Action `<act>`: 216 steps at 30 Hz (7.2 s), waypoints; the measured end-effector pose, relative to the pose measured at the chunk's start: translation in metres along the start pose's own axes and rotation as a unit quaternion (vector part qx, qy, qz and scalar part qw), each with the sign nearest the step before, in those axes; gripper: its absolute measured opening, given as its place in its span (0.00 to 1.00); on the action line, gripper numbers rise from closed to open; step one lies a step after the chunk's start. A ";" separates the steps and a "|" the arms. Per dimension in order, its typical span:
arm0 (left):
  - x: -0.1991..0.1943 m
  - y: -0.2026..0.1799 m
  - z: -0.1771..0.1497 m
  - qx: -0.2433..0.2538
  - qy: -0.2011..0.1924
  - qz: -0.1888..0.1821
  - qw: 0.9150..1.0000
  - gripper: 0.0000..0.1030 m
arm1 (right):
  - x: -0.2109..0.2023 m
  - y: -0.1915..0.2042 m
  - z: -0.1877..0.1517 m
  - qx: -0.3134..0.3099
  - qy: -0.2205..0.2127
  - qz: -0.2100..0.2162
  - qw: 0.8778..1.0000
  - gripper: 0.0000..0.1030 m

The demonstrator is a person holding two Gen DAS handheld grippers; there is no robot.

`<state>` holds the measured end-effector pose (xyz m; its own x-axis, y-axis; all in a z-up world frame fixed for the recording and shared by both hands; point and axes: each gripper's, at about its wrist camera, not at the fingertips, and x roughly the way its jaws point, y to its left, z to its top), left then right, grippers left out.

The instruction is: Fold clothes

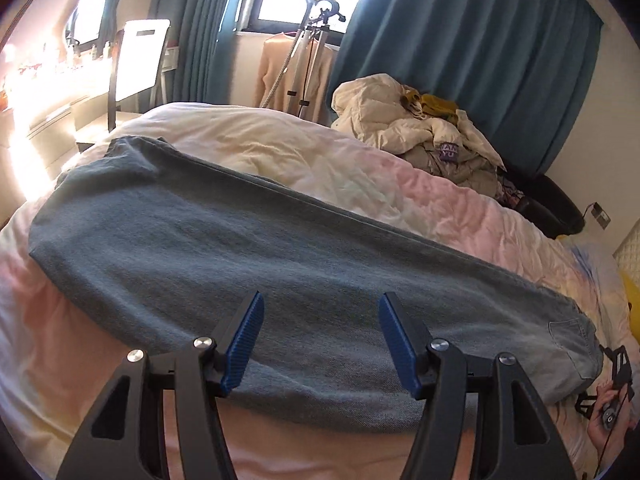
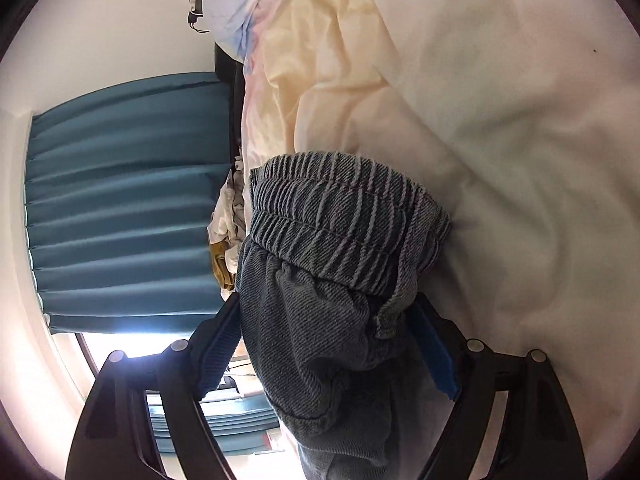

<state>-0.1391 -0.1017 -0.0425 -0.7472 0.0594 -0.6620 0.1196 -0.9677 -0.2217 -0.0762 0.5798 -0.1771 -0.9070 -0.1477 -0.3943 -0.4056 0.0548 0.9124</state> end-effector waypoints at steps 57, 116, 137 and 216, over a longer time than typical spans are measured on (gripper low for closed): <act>0.025 -0.008 0.003 0.034 0.032 -0.015 0.999 0.60 | -0.015 0.288 -0.264 -0.607 -0.164 -0.129 0.767 0.31; -0.011 0.029 0.030 -0.035 -0.084 -0.127 0.988 0.60 | 0.032 0.120 -0.551 -0.871 0.141 -0.025 0.470 0.75; 0.027 -0.016 0.002 0.024 -0.003 -0.150 0.988 0.60 | 0.039 0.144 -0.306 -0.599 0.024 -0.149 0.787 0.75; -0.021 0.256 -0.052 -0.536 0.018 -0.124 0.835 0.60 | 0.051 0.117 -0.305 -0.522 0.179 -0.089 0.830 0.79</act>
<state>-0.0589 -0.3378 -0.1225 -0.8184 0.2515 -0.5167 0.4943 -0.1505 -0.8562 -0.1352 0.2771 -0.0571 -0.6761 -0.3563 -0.6449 -0.0411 -0.8557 0.5158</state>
